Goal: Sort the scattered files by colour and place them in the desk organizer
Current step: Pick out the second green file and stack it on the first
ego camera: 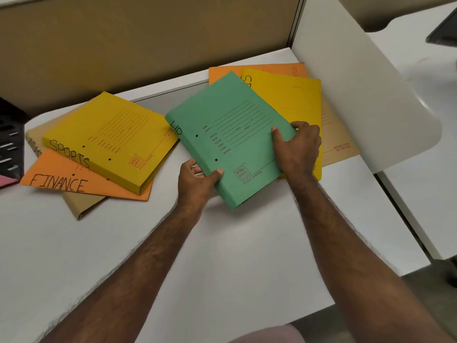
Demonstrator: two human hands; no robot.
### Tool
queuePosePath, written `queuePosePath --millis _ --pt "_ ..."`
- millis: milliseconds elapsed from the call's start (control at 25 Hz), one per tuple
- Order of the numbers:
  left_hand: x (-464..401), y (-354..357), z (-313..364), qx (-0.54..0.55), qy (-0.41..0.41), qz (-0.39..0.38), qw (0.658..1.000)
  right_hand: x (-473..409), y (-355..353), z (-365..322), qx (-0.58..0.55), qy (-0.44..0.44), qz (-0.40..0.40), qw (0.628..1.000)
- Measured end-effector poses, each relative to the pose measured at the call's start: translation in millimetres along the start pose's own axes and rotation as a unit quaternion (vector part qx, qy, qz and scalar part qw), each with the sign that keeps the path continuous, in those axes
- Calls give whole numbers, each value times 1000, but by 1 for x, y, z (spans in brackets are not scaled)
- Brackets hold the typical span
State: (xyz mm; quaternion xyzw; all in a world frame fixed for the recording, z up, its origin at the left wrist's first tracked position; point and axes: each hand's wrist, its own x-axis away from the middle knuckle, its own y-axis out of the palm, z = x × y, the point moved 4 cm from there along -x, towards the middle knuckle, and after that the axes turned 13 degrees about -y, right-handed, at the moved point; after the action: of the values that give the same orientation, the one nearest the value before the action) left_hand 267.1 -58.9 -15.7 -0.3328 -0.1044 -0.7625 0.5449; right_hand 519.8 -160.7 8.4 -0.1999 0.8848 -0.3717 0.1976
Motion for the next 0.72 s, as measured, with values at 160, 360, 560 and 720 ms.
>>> queuePosePath --millis 160,360,560,720 --pt "17 -18 -6 22 19 -17 999 38 -19 -11 -15 -1 13 1000" --pt "49 -48 -17 63 51 -55 995 97 -42 -32 -48 -8 36 998" --pt "87 -98 -34 107 94 -71 987 162 -49 -59 -78 -37 27 996" --pt "115 -152 -59 116 110 -73 984 216 -52 -84 -77 -62 10 995"
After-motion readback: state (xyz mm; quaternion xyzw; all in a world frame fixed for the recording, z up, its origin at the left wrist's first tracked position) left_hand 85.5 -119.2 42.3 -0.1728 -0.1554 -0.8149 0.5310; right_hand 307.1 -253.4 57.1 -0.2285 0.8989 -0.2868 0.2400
